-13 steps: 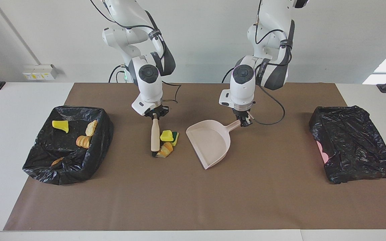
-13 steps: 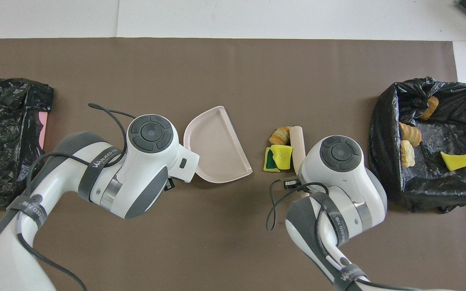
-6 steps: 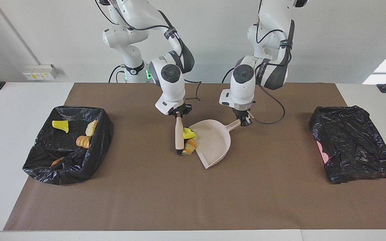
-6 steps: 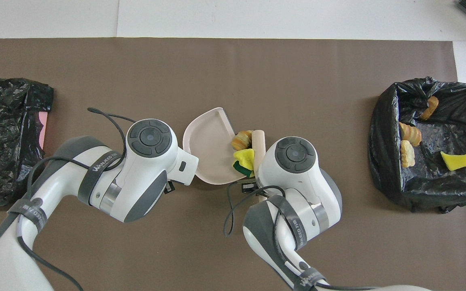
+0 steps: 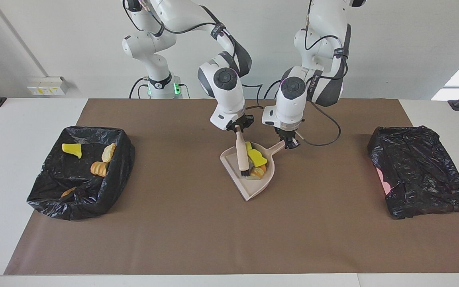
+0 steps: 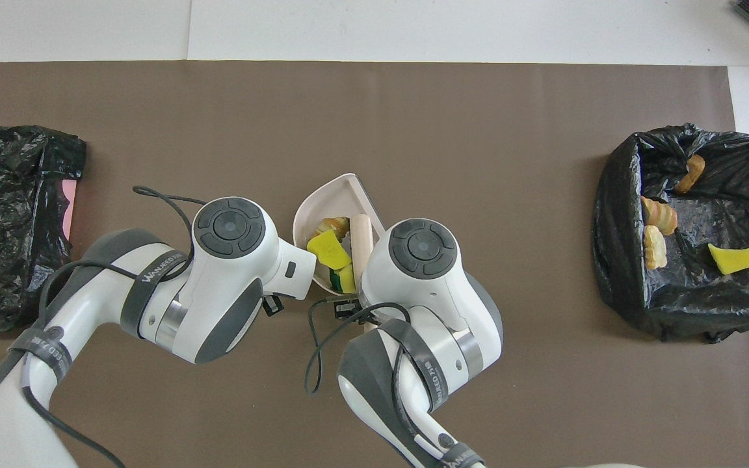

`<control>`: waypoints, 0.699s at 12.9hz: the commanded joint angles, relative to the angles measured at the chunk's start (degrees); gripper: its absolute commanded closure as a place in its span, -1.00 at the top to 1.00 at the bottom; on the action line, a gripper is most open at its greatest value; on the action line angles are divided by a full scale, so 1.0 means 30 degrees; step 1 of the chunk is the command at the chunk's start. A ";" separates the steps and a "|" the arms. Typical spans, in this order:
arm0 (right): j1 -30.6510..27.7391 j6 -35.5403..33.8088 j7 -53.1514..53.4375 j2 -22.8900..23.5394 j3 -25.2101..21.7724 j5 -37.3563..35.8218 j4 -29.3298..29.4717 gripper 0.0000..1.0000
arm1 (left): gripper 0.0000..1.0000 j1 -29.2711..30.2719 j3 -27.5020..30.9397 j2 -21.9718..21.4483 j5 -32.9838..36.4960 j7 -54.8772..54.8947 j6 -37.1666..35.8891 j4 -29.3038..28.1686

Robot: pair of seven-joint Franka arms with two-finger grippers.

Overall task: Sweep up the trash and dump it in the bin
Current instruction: 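Sweep the sponge and trash toward the dustpan held by the left gripper, then carry the loaded dustpan with the left gripper over the nearby black bag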

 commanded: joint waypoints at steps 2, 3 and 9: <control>-0.1606 -0.2722 -0.0124 -0.0958 0.0018 -0.1849 0.0327 -1.00 | -1.00 0.0289 0.0061 -0.0425 -0.0272 -0.1452 0.0737 -0.0426; -0.1988 -0.3279 0.0021 -0.1340 0.0018 -0.2263 0.0298 -1.00 | -1.00 0.0406 0.0061 -0.0454 -0.0301 -0.1629 0.0854 -0.0396; -0.1147 -0.4021 0.2445 -0.3215 0.0164 -0.3764 -0.0663 -1.00 | -1.00 0.2222 0.0090 -0.2967 -0.1150 -0.2067 -0.0398 -0.0396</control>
